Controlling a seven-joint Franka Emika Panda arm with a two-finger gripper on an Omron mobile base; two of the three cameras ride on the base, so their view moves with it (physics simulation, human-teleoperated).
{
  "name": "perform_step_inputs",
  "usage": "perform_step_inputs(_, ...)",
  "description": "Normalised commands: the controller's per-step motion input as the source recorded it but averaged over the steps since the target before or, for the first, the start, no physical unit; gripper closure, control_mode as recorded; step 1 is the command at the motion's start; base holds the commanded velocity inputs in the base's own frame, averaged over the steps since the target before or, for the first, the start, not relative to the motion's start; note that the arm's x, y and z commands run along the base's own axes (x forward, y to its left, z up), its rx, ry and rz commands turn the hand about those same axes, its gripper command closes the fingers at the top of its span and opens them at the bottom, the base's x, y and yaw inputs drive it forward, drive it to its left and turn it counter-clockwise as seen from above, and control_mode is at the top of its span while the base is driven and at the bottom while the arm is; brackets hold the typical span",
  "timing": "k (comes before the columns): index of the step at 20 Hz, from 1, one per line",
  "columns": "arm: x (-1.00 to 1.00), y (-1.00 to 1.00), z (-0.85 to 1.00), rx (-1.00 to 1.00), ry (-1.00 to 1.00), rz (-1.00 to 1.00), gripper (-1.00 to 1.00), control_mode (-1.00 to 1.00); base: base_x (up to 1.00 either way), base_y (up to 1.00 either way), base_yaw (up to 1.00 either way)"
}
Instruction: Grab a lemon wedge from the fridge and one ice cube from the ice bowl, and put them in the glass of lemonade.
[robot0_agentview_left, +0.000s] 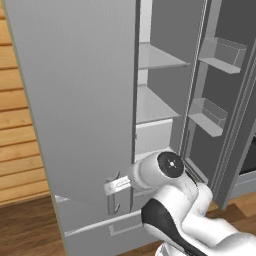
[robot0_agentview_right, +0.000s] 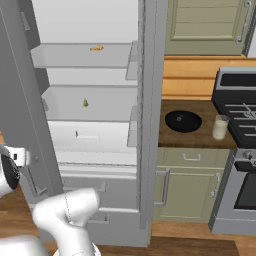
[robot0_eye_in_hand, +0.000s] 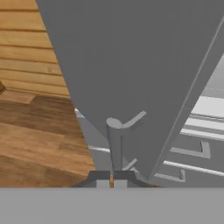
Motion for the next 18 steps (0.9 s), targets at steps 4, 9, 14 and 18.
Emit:
perform_step_inputs(4, -0.96, -0.27, 0.99, 0.00, -0.03, 0.02, 1.00, -1.00, 0.00, 0.00, 0.00)
perform_step_inputs(9, -0.54, -0.65, 1.00, 0.00, 0.00, 0.00, 1.00, -1.00, 0.00, 0.00, 0.00)
perform_step_inputs(14, -0.02, -0.85, 0.95, 0.00, 0.03, 0.00, 1.00, -1.00, 0.00, 0.00, 0.00)
perform_step_inputs(18, 0.31, -0.57, 0.54, 0.00, 0.13, 0.00, 1.00, -1.00, 0.00, 0.00, 0.00)
